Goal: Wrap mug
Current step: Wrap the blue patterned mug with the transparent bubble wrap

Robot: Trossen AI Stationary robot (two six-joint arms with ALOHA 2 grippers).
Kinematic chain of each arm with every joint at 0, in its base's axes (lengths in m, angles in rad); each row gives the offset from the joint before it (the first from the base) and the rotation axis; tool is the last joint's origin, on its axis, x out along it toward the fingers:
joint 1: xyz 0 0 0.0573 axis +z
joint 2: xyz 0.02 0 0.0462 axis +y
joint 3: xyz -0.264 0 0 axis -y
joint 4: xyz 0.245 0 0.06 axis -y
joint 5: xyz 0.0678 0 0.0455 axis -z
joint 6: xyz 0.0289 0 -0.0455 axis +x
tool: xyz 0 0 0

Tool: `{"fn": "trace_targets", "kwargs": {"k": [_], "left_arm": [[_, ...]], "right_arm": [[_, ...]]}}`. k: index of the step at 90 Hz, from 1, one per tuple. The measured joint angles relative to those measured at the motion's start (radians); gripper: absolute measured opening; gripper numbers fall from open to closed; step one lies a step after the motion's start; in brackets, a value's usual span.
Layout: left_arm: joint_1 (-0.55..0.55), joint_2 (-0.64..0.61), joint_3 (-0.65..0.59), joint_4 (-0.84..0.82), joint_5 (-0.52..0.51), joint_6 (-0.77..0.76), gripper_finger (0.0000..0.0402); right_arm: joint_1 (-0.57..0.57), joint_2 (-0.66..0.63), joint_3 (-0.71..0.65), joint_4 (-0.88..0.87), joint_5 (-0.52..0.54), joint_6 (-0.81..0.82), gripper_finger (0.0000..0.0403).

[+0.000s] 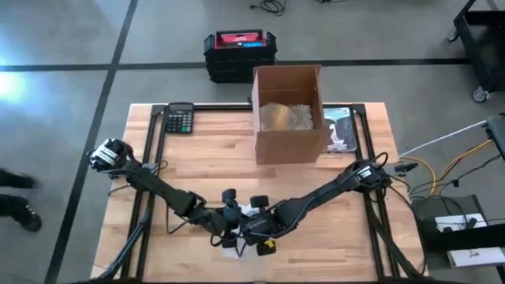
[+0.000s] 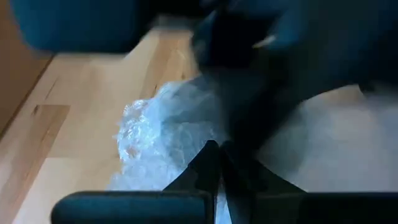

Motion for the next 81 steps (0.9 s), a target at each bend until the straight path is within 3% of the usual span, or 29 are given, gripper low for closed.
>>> {"fn": "trace_targets", "kwargs": {"k": [23,45,55,70,81], "left_arm": [[-0.002,-0.048,0.000,0.000,0.031,-0.003,0.0021],[-0.011,-0.167,0.000,-0.115,0.077,0.005,0.0115],[-0.028,-0.251,0.000,-0.283,0.077,-0.111,0.0142],[-0.077,-0.300,-0.033,-0.523,0.076,-0.289,0.0130],[-0.085,-0.257,-0.124,-0.368,0.072,-0.308,0.0084]], "right_arm": [[0.000,-0.003,-0.025,0.020,-0.017,0.029,0.0002],[0.000,-0.003,-0.013,0.035,-0.024,0.007,0.0002],[0.000,-0.003,-0.013,0.035,-0.024,0.005,0.0002],[0.000,-0.003,-0.013,0.036,-0.025,-0.012,0.0002],[0.000,-0.003,-0.013,0.039,-0.025,-0.026,0.0002]]}}
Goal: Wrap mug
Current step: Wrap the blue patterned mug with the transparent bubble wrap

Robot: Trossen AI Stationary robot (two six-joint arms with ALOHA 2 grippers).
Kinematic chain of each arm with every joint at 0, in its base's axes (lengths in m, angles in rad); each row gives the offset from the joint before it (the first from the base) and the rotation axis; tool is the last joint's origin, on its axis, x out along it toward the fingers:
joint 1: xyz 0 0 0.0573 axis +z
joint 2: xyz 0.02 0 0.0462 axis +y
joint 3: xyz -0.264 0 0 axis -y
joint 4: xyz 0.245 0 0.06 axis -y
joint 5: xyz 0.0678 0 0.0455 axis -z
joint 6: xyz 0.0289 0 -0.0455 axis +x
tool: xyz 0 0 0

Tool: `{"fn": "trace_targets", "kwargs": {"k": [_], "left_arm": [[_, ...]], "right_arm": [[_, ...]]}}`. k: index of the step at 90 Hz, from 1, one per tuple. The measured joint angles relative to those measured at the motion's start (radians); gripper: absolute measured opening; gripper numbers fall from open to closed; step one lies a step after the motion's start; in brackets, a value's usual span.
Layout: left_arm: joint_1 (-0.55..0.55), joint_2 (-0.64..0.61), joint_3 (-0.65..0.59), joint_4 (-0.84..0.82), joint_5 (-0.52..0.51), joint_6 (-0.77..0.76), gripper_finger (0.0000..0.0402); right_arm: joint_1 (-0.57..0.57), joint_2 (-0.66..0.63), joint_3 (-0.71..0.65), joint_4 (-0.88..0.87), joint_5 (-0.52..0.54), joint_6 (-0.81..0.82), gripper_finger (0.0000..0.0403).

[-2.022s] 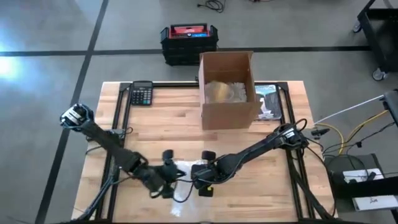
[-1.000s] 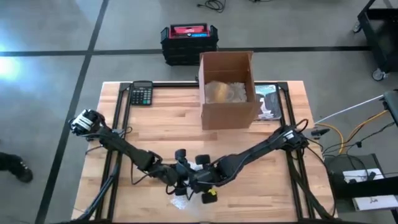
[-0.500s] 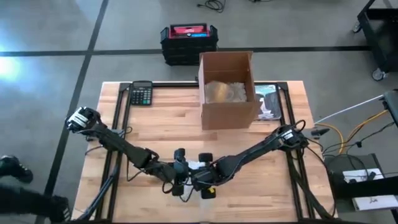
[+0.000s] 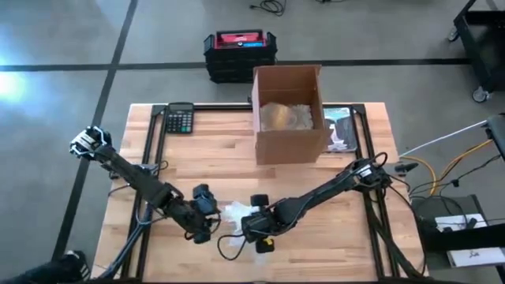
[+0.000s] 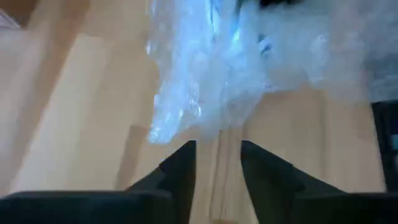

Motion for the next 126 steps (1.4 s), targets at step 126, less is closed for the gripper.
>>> {"fn": "trace_targets", "kwargs": {"k": [126], "left_arm": [[0.098,0.283,0.076,0.555,0.031,0.342,0.0001]], "right_arm": [[0.009,-0.041,-0.022,-0.028,-0.024,0.016,0.0002]]}}
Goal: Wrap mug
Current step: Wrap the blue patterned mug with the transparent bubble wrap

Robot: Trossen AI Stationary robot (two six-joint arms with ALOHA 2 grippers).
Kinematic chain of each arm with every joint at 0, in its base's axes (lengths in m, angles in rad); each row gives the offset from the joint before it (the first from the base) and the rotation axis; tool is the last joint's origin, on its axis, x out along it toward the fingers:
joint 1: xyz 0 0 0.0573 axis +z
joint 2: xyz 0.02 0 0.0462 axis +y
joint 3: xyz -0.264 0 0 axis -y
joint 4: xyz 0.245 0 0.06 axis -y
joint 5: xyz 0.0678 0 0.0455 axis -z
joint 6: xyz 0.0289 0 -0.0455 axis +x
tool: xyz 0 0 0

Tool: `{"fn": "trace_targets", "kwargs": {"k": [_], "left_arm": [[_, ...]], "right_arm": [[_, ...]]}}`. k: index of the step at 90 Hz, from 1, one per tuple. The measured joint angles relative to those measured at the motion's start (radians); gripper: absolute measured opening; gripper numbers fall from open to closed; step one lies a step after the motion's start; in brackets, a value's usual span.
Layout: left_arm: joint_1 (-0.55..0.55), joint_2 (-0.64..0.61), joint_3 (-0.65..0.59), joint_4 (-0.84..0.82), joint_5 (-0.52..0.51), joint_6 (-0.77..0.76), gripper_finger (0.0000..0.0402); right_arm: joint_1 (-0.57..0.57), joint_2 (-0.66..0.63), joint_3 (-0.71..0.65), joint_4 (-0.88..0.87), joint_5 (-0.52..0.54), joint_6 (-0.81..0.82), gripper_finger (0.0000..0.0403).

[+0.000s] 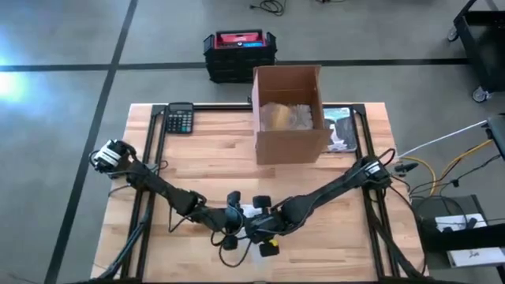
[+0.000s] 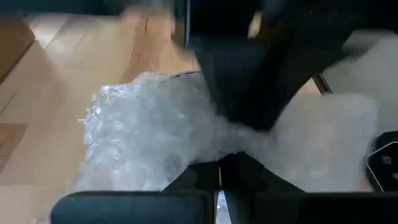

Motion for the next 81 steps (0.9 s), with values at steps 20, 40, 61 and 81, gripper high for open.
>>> {"fn": "trace_targets", "kwargs": {"k": [20,40,61,81], "left_arm": [[-0.004,-0.093,-0.001,-0.090,0.007,-0.016,0.0002],[-0.044,-0.204,-0.007,-0.320,0.000,-0.110,0.0001],[-0.094,-0.128,-0.068,-0.128,0.001,-0.120,0.0000],[-0.078,-0.026,-0.056,0.167,-0.002,0.039,0.0000]], "right_arm": [[-0.003,0.023,0.001,0.002,0.007,0.019,0.0002],[-0.003,0.021,0.000,0.002,0.000,0.017,0.0002],[-0.008,0.019,0.000,0.007,-0.002,-0.008,0.0002],[-0.009,0.018,-0.001,0.014,-0.002,-0.011,0.0002]]}}
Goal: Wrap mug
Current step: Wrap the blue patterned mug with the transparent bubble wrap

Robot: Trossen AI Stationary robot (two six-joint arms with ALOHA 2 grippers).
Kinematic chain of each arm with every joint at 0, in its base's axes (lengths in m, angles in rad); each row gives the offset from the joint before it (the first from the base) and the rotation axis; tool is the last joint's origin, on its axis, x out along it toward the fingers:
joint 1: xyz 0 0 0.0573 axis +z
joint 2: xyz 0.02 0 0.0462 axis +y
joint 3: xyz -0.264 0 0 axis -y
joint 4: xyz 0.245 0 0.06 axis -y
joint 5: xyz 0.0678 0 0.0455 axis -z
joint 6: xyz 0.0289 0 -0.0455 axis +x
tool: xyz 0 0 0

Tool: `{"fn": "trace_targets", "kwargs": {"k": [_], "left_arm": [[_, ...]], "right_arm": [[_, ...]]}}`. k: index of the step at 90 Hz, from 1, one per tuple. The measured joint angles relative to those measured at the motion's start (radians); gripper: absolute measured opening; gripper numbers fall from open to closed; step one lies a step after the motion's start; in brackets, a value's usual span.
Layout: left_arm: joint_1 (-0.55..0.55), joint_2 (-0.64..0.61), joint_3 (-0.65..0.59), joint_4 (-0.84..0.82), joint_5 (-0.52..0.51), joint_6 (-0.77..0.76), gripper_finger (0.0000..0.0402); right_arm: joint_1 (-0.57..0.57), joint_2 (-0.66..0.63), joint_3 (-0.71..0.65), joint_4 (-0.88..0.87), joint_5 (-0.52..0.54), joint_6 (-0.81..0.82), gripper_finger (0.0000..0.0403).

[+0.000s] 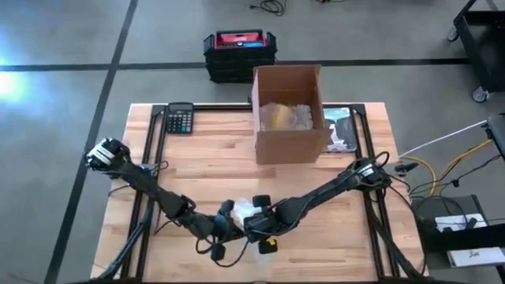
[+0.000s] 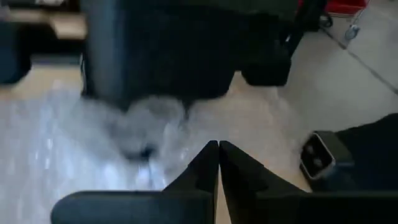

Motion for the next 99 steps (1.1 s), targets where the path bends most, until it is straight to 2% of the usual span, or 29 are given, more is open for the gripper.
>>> {"fn": "trace_targets", "kwargs": {"k": [15,23,36,56,70,99], "left_arm": [[0.050,0.047,0.017,0.008,-0.073,0.020,0.0000],[0.071,0.070,0.017,0.009,-0.074,-0.010,0.0000],[0.077,0.097,0.020,0.017,-0.074,-0.045,0.0000],[0.077,0.096,0.020,0.009,-0.067,-0.048,0.0000],[0.077,0.096,0.020,0.007,-0.063,-0.055,0.0000],[0.077,0.038,0.012,-0.057,-0.041,-0.056,0.0000]], "right_arm": [[0.000,0.000,0.000,0.003,-0.002,0.000,0.0002],[0.000,-0.001,0.010,-0.016,-0.003,0.013,0.0002],[0.001,-0.009,0.080,-0.137,-0.006,0.041,0.0002],[0.003,-0.017,0.217,-0.301,0.001,-0.022,0.0002],[0.003,-0.017,0.223,-0.238,0.006,-0.073,0.0002],[0.003,-0.028,0.076,-0.096,0.015,-0.032,0.0002]]}}
